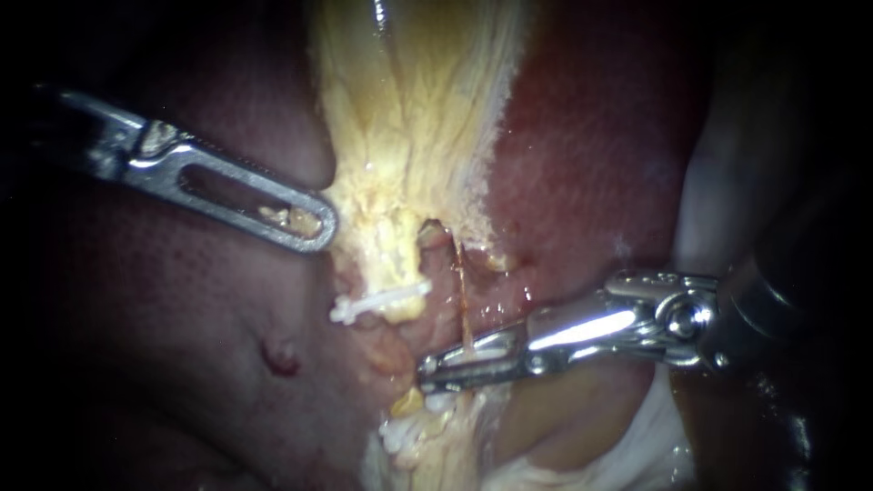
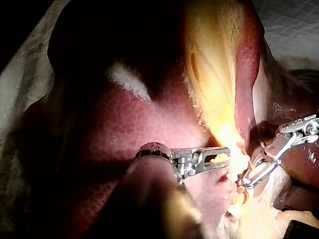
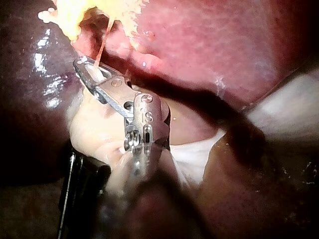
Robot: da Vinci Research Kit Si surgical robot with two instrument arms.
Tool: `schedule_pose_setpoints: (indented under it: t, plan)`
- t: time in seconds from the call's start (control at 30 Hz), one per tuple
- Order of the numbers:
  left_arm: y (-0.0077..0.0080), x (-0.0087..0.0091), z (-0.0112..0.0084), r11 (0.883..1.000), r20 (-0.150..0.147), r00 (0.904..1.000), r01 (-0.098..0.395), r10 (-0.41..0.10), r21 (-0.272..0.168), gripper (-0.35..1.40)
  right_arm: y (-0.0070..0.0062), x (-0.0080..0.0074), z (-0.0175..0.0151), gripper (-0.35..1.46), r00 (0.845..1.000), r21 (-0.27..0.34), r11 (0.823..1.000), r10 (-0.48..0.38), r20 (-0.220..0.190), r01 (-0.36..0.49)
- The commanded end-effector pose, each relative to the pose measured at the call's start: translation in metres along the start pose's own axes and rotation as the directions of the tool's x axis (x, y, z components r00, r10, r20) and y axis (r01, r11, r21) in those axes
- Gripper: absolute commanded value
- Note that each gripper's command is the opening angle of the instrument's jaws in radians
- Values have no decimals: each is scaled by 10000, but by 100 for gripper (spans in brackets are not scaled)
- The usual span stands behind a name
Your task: Going back second clip right tube
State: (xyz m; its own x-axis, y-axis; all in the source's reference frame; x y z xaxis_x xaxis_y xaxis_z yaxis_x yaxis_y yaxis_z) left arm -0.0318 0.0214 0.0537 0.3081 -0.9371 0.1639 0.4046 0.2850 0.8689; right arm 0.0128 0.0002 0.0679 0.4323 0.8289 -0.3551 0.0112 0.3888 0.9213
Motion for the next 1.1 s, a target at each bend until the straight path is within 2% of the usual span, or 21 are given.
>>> schedule_pose_setpoints:
  t: [0.03, 0.23, 0.27, 0.3, 0.4, 0.47, 0.57, 0.63, 0.7, 0.73, 0.8, 0.93, 1.1]
  plan:
    - [0, 0, 0, 10000, 2, 10000, 8, -8, 8, -35, 0, -1, 0, -35, 10000, 108, 9999, 0, 79, 0]
    - [0, 0, 0, 10000, 2, 10000, 7, -7, 7, -35, 0, 0, 1, -35, 9998, 261, 9996, -64, 195, 59]
    - [0, 0, 0, 10000, 3, 10000, 6, -6, 6, -35, 0, 0, 1, -20, 9998, 297, 9995, -123, 146, 118]
    - [1, 0, 1, 10000, 4, 10000, 5, -5, 5, -35, 0, 0, 3, 3, 9997, 367, 9990, -244, 48, 242]
    - [1, 1, 1, 10000, 8, 10000, 4, -4, -1, -35, 1, 3, 9, 35, 9985, 457, 9978, -472, -291, 485]
    - [1, 1, 1, 10000, 29, 10000, 3, -3, -24, -35, 2, 6, 13, 44, 9975, 430, 9969, -642, -312, 655]
    - [1, 1, 1, 10000, 29, 10000, 2, -2, -24, -35, 4, 5, 15, 45, 9918, 402, 9913, -1238, -331, 1251]
    - [1, 1, 1, 10000, 30, 10000, 1, -1, -26, -35, 7, 3, 15, 45, 9823, 297, 9824, -1831, -384, 1843]
    - [1, 2, 2, 10000, 11, 10000, -2, 2, -7, -35, 11, 2, 14, 48, 9740, -88, 9745, -2243, -330, 2241]
    - [2, 2, 2, 10000, 12, 10000, -3, 3, -8, -35, 14, 2, 14, 49, 9655, -486, 9651, -2589, -291, 2574]
    - [2, 2, 2, 10000, 12, 10000, -5, 5, -9, -35, 18, 3, 10, 50, 9512, -813, 9484, -3085, -121, 3065]
    - [2, 2, 2, 10000, 11, 10000, -6, 6, -7, -35, 23, 0, -4, 50, 9305, -1005, 9261, -3662, -84, 3636]
    - [2, 3, 0, 10000, 4, 10000, -12, 12, -1, -35, 17, -5, -32, 50, 8981, -1079, 8930, -4397, -23, 4369]
